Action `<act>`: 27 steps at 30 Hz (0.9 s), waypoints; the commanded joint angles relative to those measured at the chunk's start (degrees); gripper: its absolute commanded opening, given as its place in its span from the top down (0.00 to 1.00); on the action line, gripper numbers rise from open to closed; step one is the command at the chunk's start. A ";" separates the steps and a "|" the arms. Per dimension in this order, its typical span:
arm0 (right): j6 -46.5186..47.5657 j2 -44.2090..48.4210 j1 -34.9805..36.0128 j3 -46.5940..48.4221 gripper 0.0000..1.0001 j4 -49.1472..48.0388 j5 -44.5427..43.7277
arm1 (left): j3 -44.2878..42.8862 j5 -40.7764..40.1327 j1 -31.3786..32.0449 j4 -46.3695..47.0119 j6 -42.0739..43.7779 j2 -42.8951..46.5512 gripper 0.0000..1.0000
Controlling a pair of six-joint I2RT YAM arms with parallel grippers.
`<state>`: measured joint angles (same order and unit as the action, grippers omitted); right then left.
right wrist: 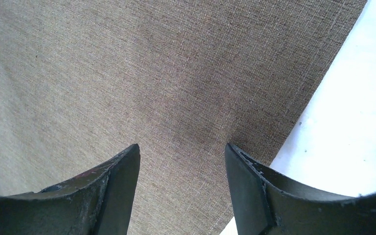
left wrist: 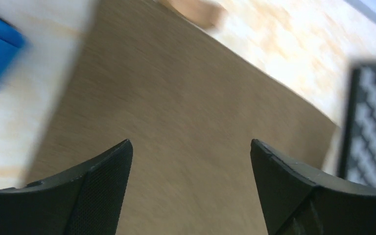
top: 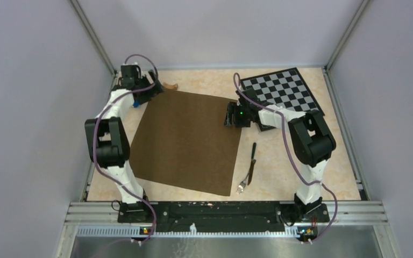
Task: Fold the napkin into a case and place the utensils inside
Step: Flatten out the crumpled napkin at the center of the board.
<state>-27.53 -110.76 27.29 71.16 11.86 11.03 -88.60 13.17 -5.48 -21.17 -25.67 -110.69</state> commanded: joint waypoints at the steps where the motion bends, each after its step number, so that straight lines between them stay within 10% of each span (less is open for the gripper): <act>1: 1.95 -2.34 0.31 2.37 0.36 -0.19 -5.72 | 11.83 9.22 6.02 5.10 -2.86 10.96 0.04; 14: 10.78 -15.17 1.89 29.55 0.36 11.90 -6.24 | 40.74 14.90 9.53 7.76 -5.73 39.25 0.01; 27: -1.71 26.55 15.40 -16.51 0.28 8.90 4.56 | 43.79 16.58 12.91 10.86 -5.79 40.12 0.01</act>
<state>-24.32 -92.05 37.52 65.06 22.85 10.72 -45.47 28.21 6.04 -14.70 -31.18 -71.00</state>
